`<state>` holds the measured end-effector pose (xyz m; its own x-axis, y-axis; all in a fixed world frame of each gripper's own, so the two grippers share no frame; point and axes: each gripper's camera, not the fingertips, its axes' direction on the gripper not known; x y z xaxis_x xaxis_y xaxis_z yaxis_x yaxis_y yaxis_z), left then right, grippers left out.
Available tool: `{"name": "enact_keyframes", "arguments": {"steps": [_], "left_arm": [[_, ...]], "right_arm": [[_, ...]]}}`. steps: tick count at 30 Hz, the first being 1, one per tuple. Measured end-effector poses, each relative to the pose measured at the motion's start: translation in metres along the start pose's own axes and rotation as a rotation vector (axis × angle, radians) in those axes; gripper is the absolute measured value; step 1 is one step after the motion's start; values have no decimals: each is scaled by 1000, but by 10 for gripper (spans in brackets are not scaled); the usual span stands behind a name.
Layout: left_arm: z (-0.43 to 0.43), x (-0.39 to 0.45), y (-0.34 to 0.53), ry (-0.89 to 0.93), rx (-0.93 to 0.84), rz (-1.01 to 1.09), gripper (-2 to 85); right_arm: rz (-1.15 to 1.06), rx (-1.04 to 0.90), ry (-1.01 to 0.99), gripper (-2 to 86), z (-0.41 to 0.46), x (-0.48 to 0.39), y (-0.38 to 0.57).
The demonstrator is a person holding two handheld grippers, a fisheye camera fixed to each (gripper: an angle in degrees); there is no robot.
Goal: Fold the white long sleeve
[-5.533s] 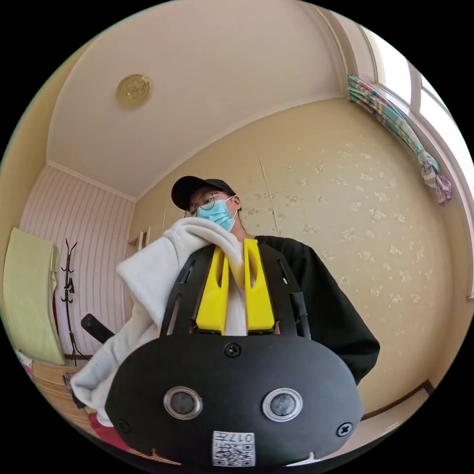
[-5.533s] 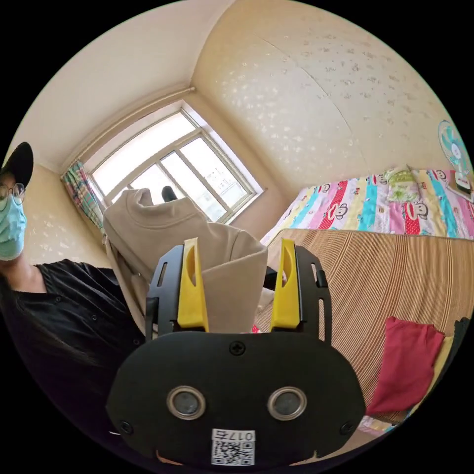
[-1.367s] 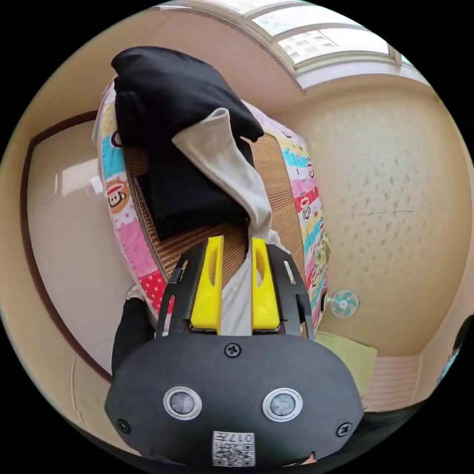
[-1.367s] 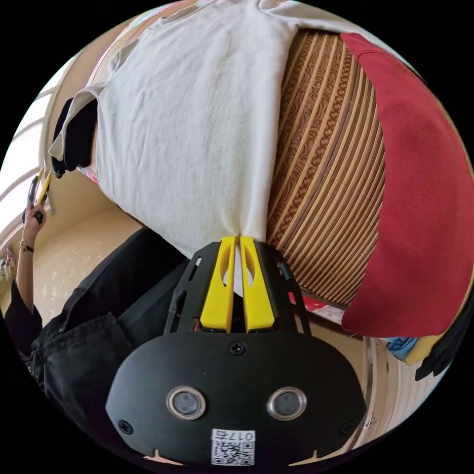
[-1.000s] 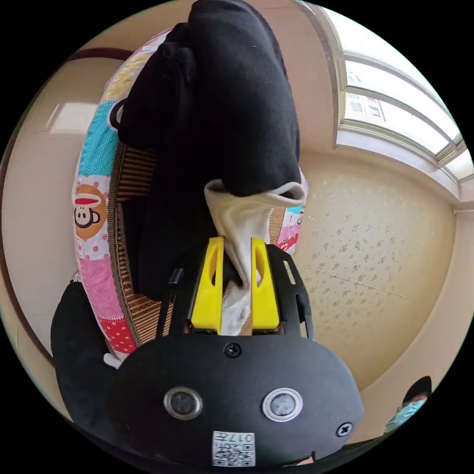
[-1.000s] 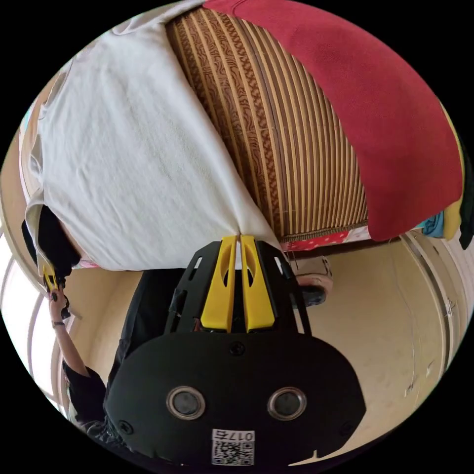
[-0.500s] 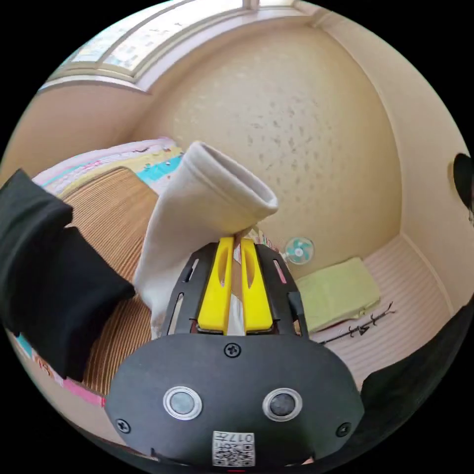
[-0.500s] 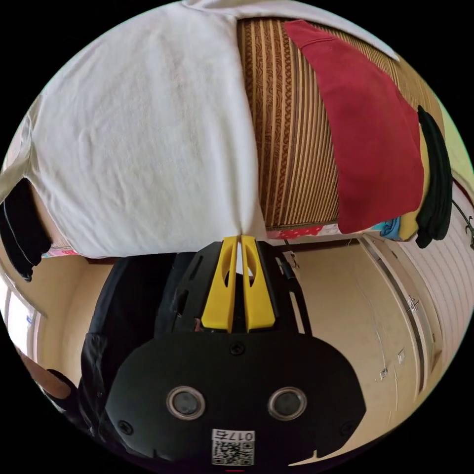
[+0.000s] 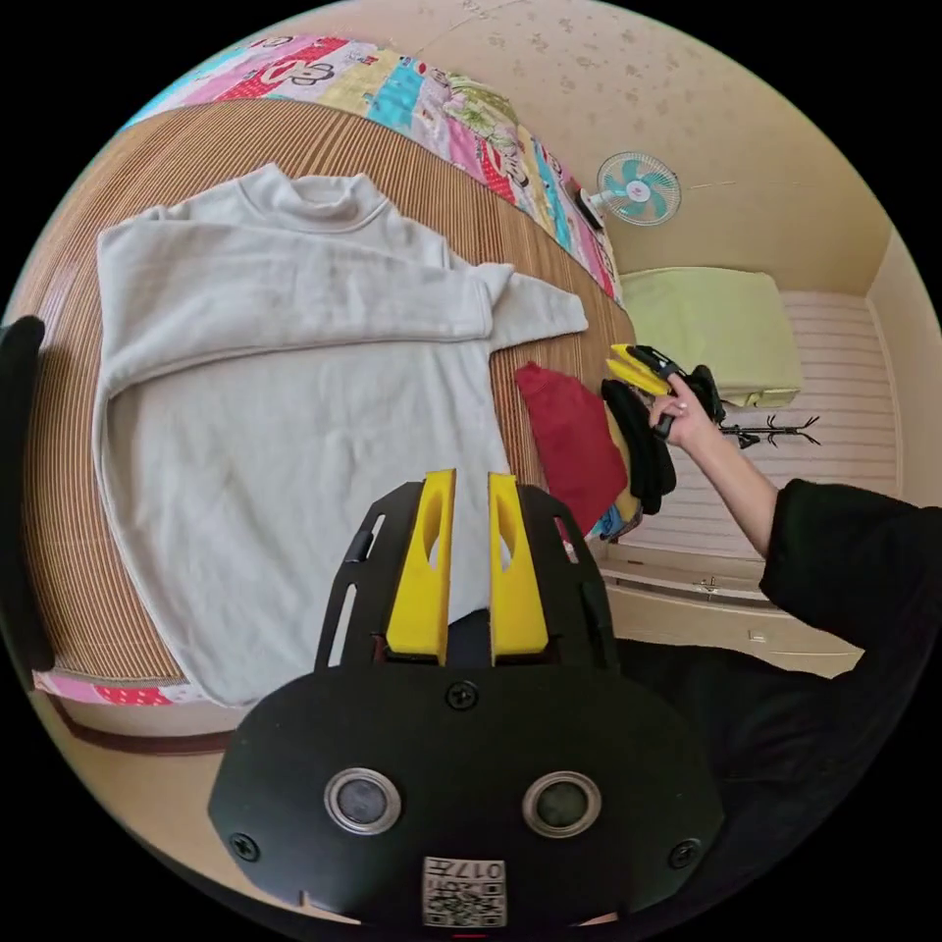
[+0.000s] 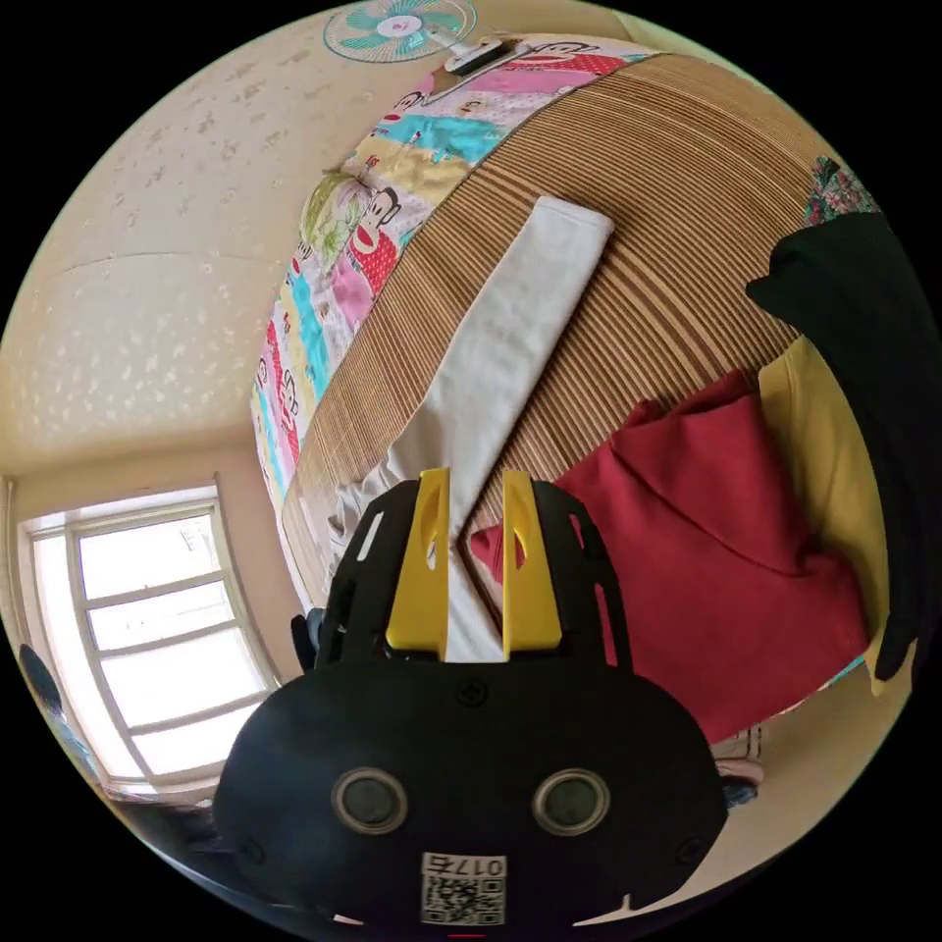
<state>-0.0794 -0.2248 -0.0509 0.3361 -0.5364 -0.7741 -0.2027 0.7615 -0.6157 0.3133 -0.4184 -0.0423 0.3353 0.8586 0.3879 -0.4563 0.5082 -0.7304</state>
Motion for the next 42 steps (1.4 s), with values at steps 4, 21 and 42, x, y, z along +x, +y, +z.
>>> {"name": "enact_keyframes", "arguments": {"steps": [4,21,42], "left_arm": [[6,-4,32,-100,-15,-120,64],[38,37,49,-68,37,-190,51],[-63,-150,154,-170,198,-266,103]], "right_arm": [[155,96,-33,101,20,75,-75],[-542,291,-311,36,-42,-15,83],[-612,-365,543,87,118,124,379]]}}
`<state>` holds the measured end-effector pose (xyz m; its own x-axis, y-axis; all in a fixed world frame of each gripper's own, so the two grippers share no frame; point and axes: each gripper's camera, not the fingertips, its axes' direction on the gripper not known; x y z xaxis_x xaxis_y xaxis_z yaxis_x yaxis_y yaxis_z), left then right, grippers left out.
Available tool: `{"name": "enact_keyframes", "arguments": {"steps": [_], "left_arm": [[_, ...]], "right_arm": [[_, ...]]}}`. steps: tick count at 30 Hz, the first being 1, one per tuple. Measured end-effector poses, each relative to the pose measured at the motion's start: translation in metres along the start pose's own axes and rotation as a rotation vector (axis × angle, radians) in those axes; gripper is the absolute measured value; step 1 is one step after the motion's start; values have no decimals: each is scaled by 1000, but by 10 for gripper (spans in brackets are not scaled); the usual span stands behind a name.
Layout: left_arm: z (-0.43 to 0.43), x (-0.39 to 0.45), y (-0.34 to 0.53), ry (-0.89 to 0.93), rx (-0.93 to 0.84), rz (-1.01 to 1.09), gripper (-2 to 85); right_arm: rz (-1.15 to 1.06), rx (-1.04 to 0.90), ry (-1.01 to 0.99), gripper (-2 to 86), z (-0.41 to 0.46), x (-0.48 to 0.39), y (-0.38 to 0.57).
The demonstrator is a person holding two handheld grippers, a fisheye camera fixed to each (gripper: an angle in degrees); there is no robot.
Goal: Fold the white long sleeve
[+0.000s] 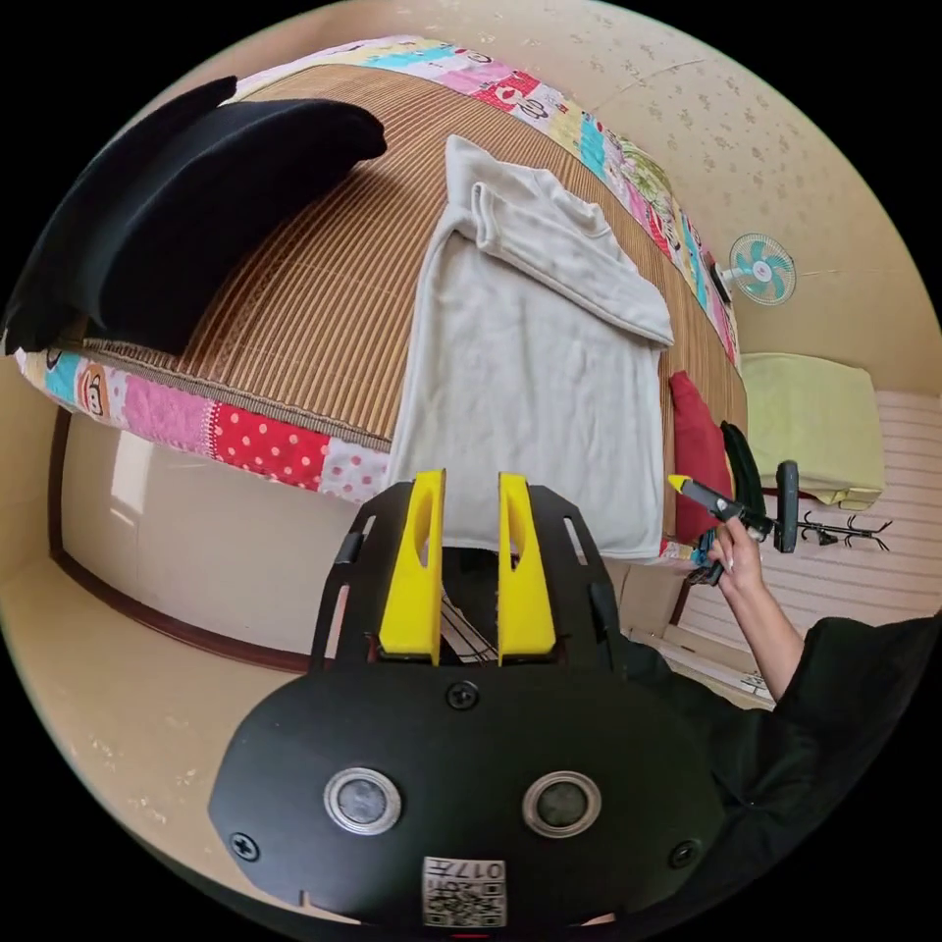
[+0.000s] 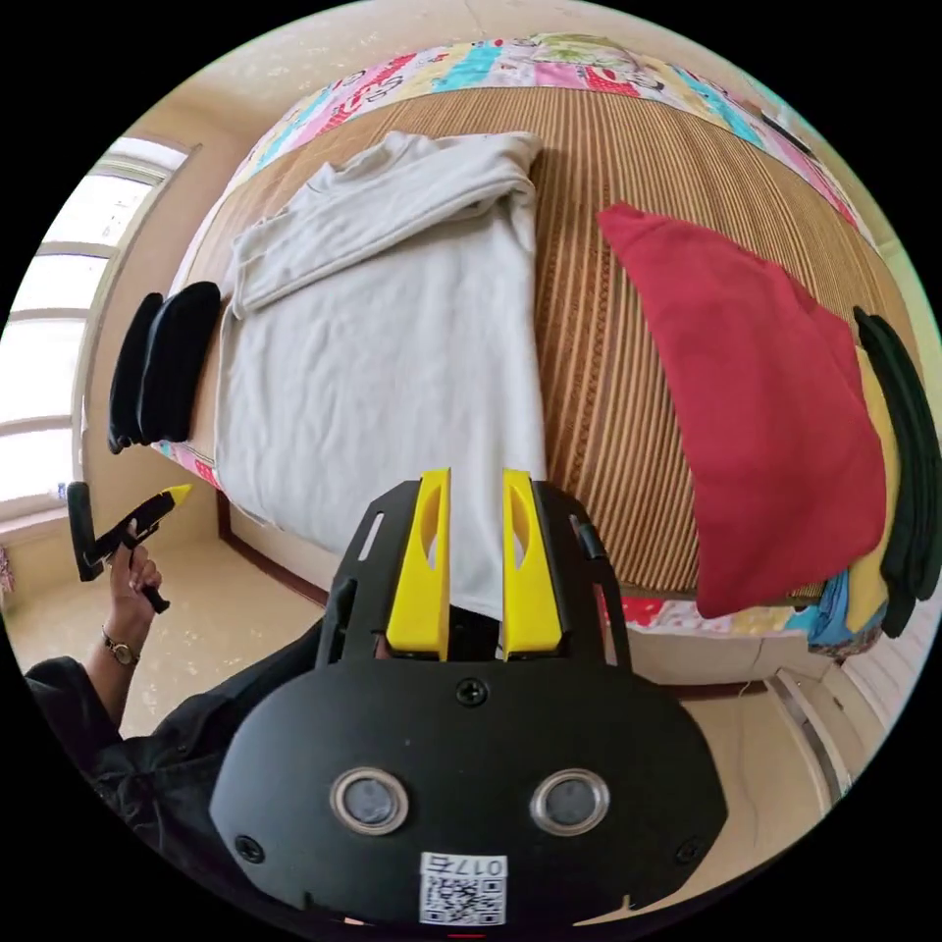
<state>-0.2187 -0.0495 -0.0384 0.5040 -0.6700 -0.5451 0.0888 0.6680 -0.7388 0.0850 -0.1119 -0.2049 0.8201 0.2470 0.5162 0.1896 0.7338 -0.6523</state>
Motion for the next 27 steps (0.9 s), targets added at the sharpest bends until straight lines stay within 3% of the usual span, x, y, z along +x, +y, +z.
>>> {"name": "enact_keyframes", "arguments": {"steps": [2,4,12,15,18,21,23,27], "left_arm": [[3,-26,1,33,-41,20,117],[21,-57,1,148,-198,90,119],[64,-100,-40,124,-433,202,145],[84,-94,-72,105,-526,259,116],[85,-91,-90,79,-595,323,47],[59,-88,-82,251,-674,445,34],[29,-92,-73,410,-672,443,28],[-67,-100,-57,957,-455,363,19]], "right_arm": [[68,-29,-10,97,-4,36,25],[108,-79,-56,108,-2,57,37],[213,-185,-469,136,21,132,44],[251,-224,-716,129,43,152,29],[259,-292,-710,68,49,157,21],[158,-215,-787,43,20,157,29],[98,-105,-947,35,-12,158,52],[29,78,-1173,30,-64,155,92]]}}
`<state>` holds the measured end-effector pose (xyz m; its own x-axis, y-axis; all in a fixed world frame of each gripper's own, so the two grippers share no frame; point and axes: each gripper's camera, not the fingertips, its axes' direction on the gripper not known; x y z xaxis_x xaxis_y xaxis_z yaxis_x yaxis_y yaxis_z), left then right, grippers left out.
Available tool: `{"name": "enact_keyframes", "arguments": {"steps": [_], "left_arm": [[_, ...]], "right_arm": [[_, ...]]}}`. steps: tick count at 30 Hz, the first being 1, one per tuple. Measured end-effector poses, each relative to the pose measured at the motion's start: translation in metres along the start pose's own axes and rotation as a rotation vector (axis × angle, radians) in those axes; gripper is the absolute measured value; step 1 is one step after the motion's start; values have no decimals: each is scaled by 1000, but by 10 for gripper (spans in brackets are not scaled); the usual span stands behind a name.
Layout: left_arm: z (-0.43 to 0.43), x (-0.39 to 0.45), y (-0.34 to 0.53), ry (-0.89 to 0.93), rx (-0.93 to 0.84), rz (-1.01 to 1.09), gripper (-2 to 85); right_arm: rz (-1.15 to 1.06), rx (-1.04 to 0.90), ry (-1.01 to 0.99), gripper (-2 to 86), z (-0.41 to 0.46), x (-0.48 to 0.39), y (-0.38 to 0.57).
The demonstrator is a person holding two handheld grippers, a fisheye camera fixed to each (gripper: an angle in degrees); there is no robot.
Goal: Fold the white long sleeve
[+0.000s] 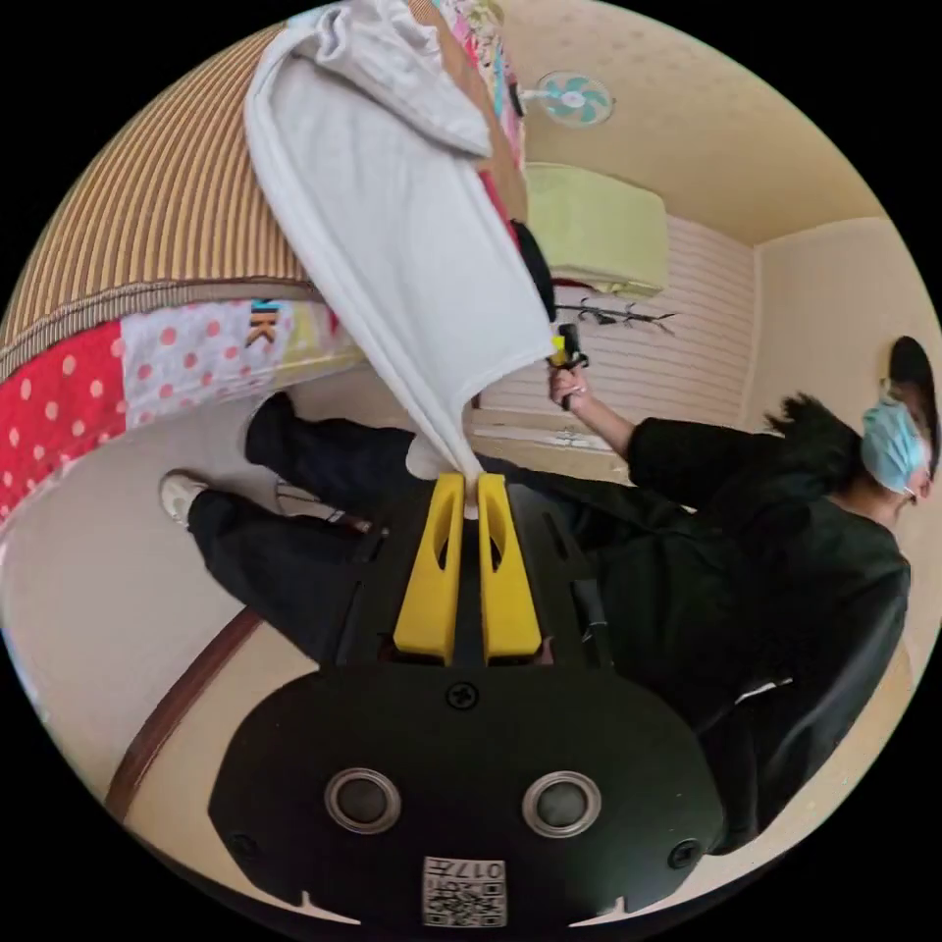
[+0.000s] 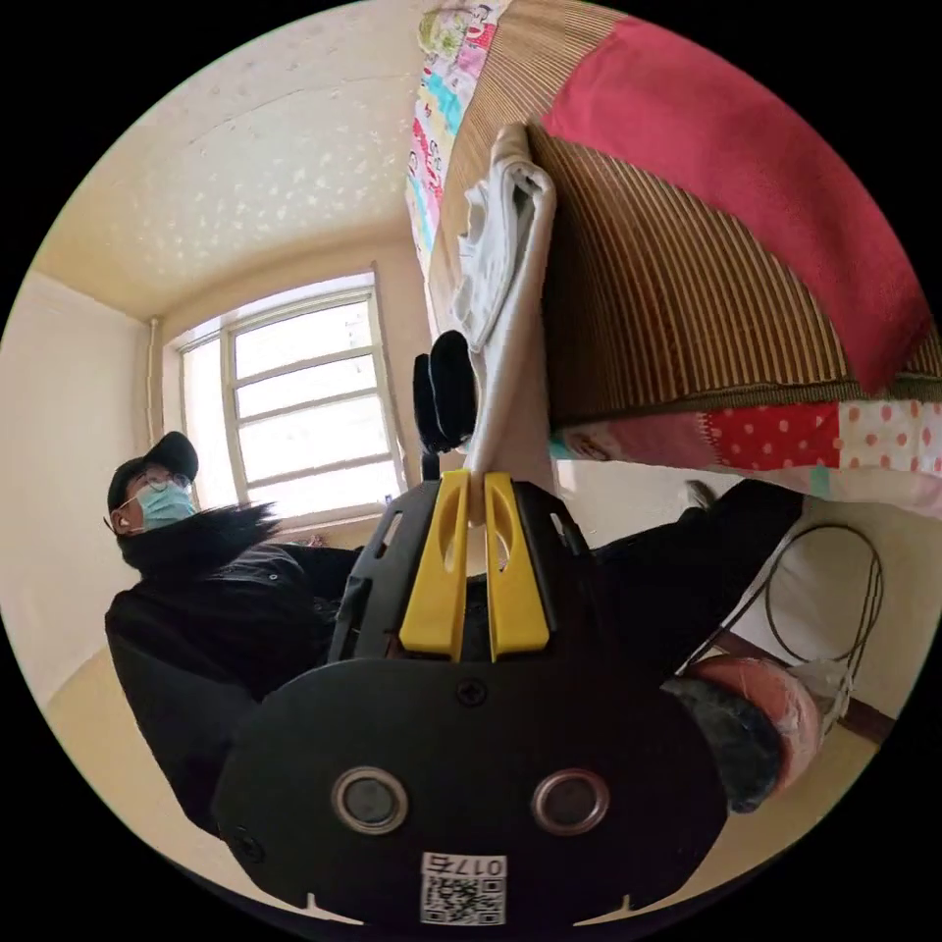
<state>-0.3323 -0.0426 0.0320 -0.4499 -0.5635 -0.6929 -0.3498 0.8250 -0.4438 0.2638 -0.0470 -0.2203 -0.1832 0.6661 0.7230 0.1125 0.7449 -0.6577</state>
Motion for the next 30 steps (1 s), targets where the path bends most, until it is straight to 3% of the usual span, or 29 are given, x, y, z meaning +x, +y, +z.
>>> {"name": "enact_keyframes", "arguments": {"steps": [4,7,9,14,17,19,21,23,27,28,30], "left_arm": [[-53,70,-10,182,357,186,22],[-91,77,-65,151,551,179,29],[-113,61,-106,56,661,60,40],[-146,16,-160,-192,891,-204,116],[-130,20,-150,-384,900,-255,136],[-103,16,-130,-605,853,-397,138],[-82,9,-108,-716,874,-514,160],[-63,-4,-95,-696,882,-560,168],[-45,-45,-92,-552,930,-680,146],[-50,-52,-88,-498,978,-760,120],[-56,-48,-87,-389,1061,-774,86]], "right_arm": [[-163,221,-233,27,-14,-50,-7],[-186,294,-217,26,-6,-64,-81],[-140,316,-143,26,8,-62,-144],[76,371,456,33,56,-57,-267],[-65,272,616,25,106,-78,-280],[-127,208,758,18,143,-83,-275],[-182,158,902,12,179,-82,-270],[-317,72,1063,8,223,-73,-266],[-337,-4,1484,5,254,-24,-273],[-382,-102,1517,5,258,1,-275],[-505,-85,1497,4,251,9,-271]]}}
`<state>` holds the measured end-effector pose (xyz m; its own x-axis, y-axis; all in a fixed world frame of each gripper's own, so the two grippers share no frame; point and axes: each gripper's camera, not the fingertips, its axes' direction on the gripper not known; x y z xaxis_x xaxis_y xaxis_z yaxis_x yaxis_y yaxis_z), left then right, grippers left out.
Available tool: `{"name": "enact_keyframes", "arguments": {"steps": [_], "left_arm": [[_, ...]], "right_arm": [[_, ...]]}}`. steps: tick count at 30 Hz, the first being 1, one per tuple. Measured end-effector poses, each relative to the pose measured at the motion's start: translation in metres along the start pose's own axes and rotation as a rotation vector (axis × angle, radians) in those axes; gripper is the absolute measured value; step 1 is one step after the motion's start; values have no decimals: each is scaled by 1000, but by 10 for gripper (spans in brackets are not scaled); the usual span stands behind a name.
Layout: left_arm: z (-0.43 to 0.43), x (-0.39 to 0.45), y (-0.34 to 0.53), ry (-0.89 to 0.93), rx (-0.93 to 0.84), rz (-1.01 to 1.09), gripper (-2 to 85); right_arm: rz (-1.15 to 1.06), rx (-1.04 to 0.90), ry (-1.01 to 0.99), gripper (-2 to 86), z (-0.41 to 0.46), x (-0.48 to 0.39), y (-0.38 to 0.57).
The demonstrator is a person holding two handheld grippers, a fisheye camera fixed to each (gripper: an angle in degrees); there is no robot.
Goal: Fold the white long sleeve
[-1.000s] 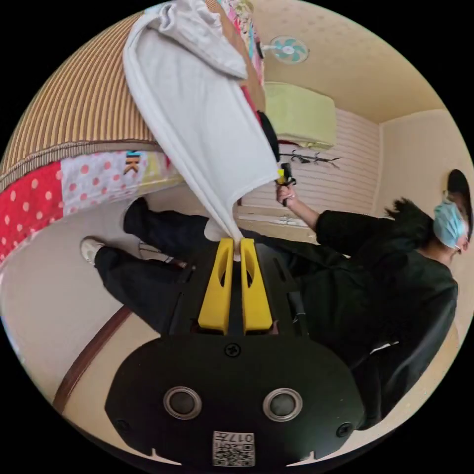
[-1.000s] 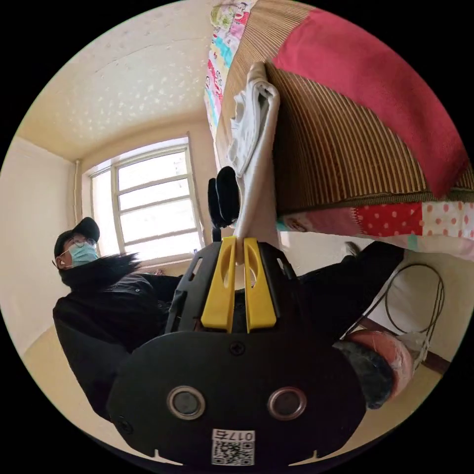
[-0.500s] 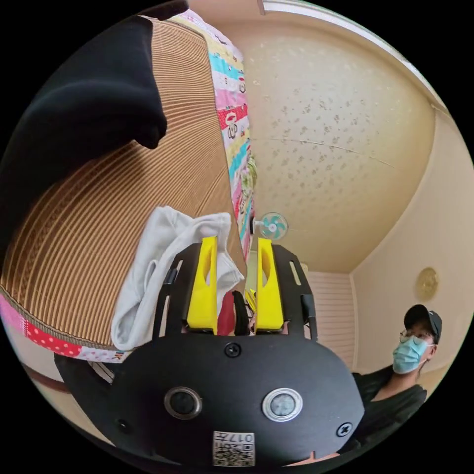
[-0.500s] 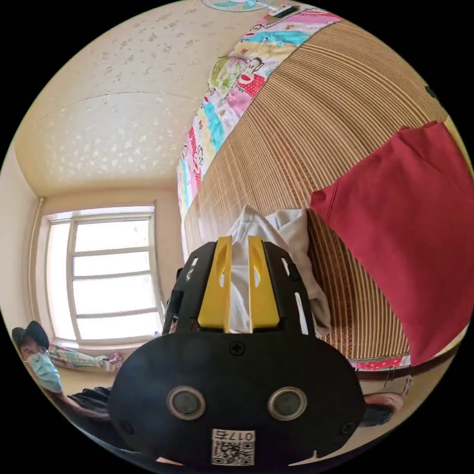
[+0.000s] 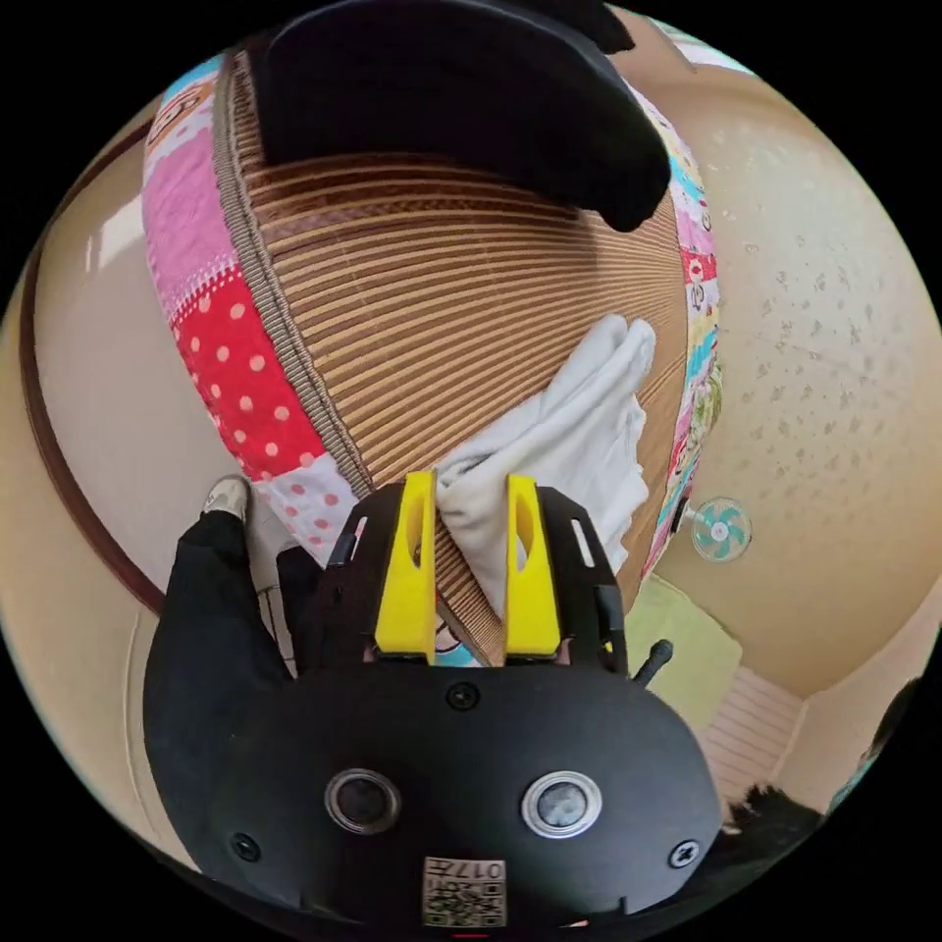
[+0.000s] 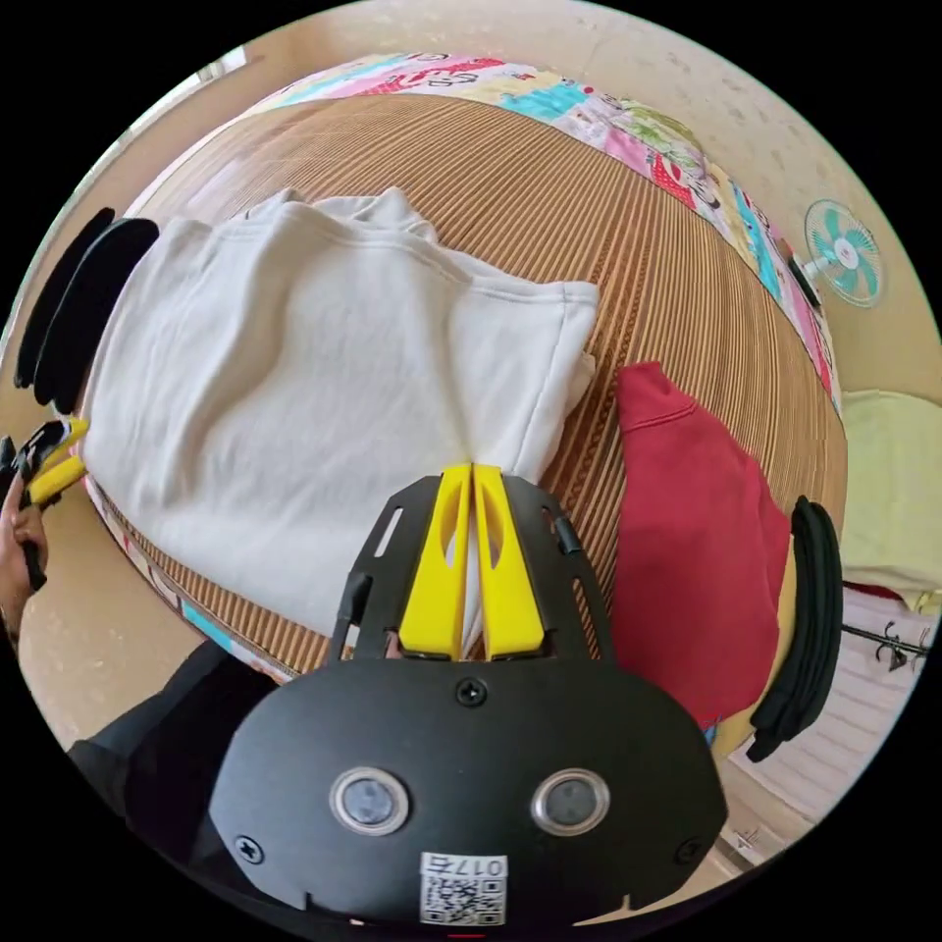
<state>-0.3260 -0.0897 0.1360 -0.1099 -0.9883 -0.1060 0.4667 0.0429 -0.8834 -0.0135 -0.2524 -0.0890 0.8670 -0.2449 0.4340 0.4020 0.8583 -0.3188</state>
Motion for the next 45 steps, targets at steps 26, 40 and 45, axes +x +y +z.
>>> {"name": "enact_keyframes", "arguments": {"steps": [26,40,45], "left_arm": [[188,112,161,-260,-631,598,176],[101,161,208,161,-1085,674,72],[-34,221,127,300,-941,844,73]], "right_arm": [[715,-64,-1075,151,-22,301,89],[1221,349,-1798,181,3,220,130],[880,420,-1803,136,-86,136,15]]}}
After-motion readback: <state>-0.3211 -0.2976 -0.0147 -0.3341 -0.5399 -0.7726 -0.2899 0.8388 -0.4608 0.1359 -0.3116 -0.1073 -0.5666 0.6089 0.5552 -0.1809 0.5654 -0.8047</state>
